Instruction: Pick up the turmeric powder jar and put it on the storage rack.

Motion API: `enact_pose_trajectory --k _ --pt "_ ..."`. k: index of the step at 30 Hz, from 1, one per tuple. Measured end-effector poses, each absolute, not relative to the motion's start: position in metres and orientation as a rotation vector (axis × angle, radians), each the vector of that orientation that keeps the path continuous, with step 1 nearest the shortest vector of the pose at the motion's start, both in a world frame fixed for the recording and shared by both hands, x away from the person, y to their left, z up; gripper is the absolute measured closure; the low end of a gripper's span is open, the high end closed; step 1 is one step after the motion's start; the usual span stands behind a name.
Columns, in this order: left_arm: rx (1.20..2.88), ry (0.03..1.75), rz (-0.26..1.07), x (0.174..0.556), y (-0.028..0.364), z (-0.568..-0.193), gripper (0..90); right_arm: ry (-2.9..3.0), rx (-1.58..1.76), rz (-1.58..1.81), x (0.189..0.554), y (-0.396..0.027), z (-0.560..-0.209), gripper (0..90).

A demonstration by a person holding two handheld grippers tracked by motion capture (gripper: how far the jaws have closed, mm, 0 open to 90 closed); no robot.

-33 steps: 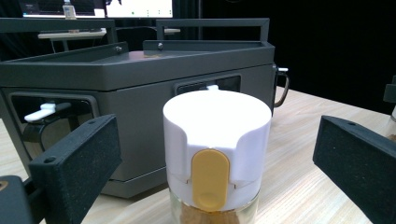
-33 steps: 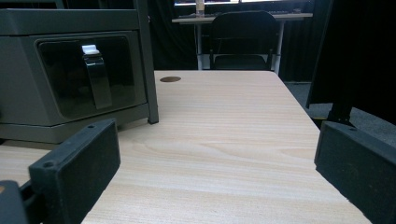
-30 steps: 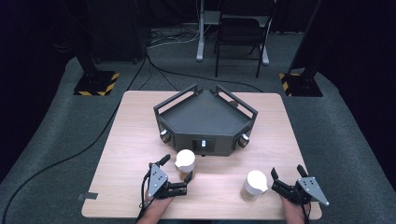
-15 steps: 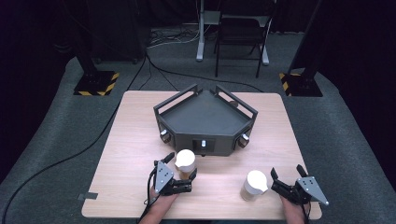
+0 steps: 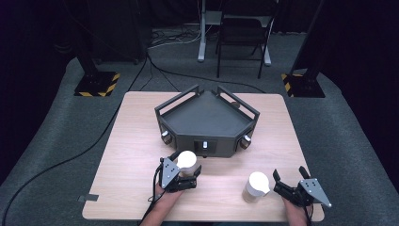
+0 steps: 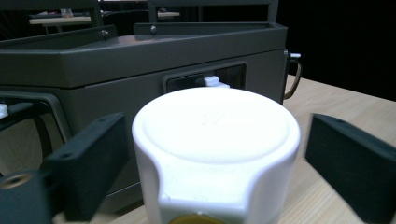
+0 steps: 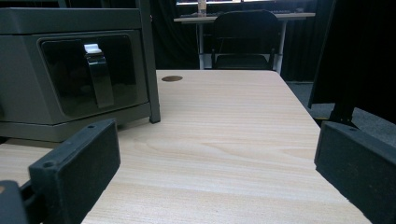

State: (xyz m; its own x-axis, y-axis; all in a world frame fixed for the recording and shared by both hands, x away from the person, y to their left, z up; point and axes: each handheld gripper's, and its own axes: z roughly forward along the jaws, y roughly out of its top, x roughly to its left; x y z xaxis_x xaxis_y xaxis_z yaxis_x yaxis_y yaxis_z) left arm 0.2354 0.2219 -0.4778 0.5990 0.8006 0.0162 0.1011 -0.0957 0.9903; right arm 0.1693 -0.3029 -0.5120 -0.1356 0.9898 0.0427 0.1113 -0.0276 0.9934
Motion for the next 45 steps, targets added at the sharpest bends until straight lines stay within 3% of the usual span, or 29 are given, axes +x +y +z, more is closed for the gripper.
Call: enact_pose_trajectory --k 5,26,45 --pt "1.602 0.779 0.711 0.234 0.221 -0.474 30.2 1.375 1.247 1.282 0.169 -0.302 -0.512 0.0" --pt "1.642 0.743 0.648 0.239 0.222 -0.464 30.7 1.372 1.248 1.288 0.169 -0.303 -0.513 0.0" --pt "1.662 0.609 0.55 0.253 0.227 -0.433 30.7 1.375 1.245 1.285 0.169 -0.303 -0.512 0.0"
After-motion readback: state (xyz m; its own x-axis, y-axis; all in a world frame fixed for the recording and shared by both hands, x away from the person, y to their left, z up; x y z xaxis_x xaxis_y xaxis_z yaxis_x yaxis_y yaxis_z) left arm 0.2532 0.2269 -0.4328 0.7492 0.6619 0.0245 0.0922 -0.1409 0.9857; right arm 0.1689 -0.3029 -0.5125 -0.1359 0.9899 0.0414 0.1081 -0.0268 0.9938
